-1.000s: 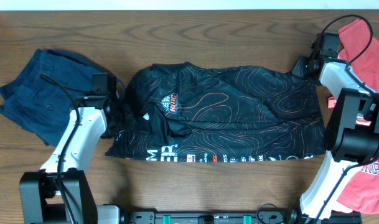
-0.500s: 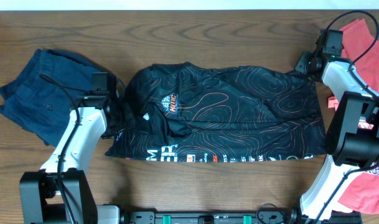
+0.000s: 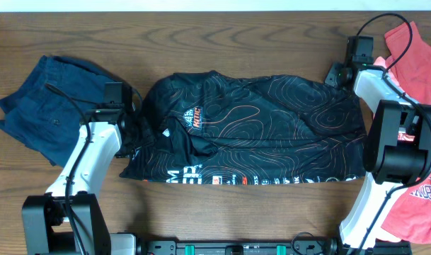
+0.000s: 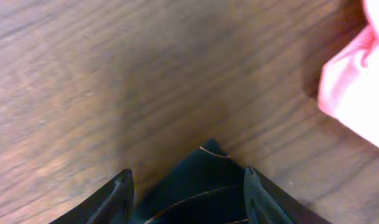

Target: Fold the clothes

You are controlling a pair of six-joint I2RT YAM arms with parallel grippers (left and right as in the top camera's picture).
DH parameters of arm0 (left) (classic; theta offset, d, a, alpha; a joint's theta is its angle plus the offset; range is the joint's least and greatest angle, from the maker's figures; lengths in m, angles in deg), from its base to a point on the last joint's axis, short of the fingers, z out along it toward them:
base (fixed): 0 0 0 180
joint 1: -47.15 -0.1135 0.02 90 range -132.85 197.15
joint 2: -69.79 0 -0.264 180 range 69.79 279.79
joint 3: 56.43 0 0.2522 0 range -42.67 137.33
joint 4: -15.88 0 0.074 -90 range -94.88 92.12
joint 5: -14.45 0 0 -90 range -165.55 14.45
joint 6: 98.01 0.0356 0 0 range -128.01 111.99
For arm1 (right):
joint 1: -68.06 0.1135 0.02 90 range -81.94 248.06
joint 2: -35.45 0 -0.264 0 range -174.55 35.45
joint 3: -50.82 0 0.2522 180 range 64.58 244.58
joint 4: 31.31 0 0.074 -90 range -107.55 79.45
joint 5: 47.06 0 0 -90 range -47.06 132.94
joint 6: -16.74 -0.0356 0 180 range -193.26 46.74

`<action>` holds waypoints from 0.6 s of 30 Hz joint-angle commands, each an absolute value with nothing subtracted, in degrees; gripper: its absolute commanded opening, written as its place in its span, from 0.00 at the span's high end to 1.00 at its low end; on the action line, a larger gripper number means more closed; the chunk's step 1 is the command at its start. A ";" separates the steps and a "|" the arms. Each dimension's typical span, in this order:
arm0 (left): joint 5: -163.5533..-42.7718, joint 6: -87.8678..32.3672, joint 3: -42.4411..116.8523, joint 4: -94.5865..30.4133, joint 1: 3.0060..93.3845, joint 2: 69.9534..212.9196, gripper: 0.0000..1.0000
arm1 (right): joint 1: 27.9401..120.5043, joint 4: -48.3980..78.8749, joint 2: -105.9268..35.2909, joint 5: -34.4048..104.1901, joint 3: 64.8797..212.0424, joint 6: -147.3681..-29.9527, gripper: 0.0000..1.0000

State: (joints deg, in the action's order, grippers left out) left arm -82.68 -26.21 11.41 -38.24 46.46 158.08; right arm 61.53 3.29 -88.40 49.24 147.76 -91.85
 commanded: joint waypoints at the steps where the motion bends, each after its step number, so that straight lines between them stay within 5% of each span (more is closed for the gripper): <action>1: -82.64 -26.32 11.46 -38.26 46.22 157.67 0.52 | 61.93 4.28 -90.32 52.24 148.20 -92.16 0.45; 5: -82.64 -26.32 11.46 -38.24 46.22 157.67 0.52 | 61.93 4.63 -90.52 53.48 148.20 -92.11 0.49; 10: -82.64 -26.32 11.46 -38.26 46.22 157.67 0.52 | 61.93 4.06 -90.52 53.44 148.20 -92.14 0.98; 18: -82.66 -26.32 11.48 -36.62 46.22 157.64 0.52 | 61.93 4.34 -89.56 53.44 148.33 -92.09 0.99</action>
